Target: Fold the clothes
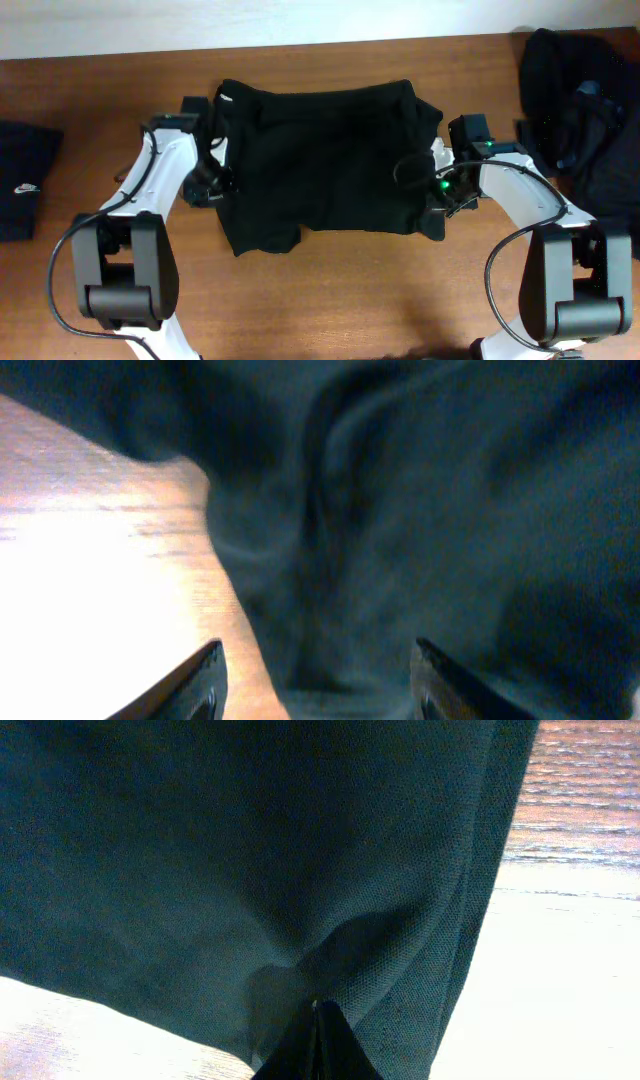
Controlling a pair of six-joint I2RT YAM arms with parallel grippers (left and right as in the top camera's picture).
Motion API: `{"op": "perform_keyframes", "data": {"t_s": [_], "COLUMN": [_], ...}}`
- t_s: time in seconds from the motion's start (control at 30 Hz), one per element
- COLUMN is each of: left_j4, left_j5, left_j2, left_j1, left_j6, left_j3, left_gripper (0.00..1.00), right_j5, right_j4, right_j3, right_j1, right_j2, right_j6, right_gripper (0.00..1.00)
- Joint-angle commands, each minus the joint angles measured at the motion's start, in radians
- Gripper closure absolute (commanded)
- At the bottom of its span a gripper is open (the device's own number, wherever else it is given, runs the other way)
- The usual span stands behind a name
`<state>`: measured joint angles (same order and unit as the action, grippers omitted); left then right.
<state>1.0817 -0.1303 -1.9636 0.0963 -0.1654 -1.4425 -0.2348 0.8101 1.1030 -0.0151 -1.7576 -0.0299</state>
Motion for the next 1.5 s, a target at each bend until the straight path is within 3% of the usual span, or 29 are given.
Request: {"op": "perform_keyframes", "data": {"t_s": [0.0,0.23,0.37,0.47,0.8,1.17,1.47], "left_j4": [-0.053,-0.161,-0.192,-0.22,-0.184,-0.187,-0.065], "left_j5": [-0.078,-0.093,-0.091,-0.09,0.162,0.152,0.149], "left_j2": [0.017,0.017,0.017,0.016,0.015,0.016,0.017], "left_j1": [-0.008,-0.007,-0.006,-0.007,-0.028,-0.05,-0.05], "left_j6": [-0.005,-0.005,-0.005,-0.005,-0.005,-0.005,0.002], "left_j3": [0.054,0.135,0.16,0.184,0.209,0.203,0.029], "left_gripper": [0.43,0.52,0.72,0.78,0.78,0.77,0.57], "right_j5": [-0.008,0.011,0.011,0.026,0.143,0.122,0.138], "right_j4": [-0.007,-0.019,-0.029,-0.033,-0.021,-0.015,-0.026], "right_j3": [-0.006,-0.006,-0.006,-0.006,-0.005,-0.005,-0.005], "right_j1": [-0.015,-0.027,-0.027,-0.027,0.0,0.108,0.108], "right_j2": [-0.001,-0.017,-0.044,-0.075,-0.102,-0.102,-0.102], "right_j6": [-0.004,-0.004,-0.004,-0.005,-0.005,-0.004,0.006], "right_gripper": [0.96,0.96,0.96,0.96,0.96,0.96,0.96]}}
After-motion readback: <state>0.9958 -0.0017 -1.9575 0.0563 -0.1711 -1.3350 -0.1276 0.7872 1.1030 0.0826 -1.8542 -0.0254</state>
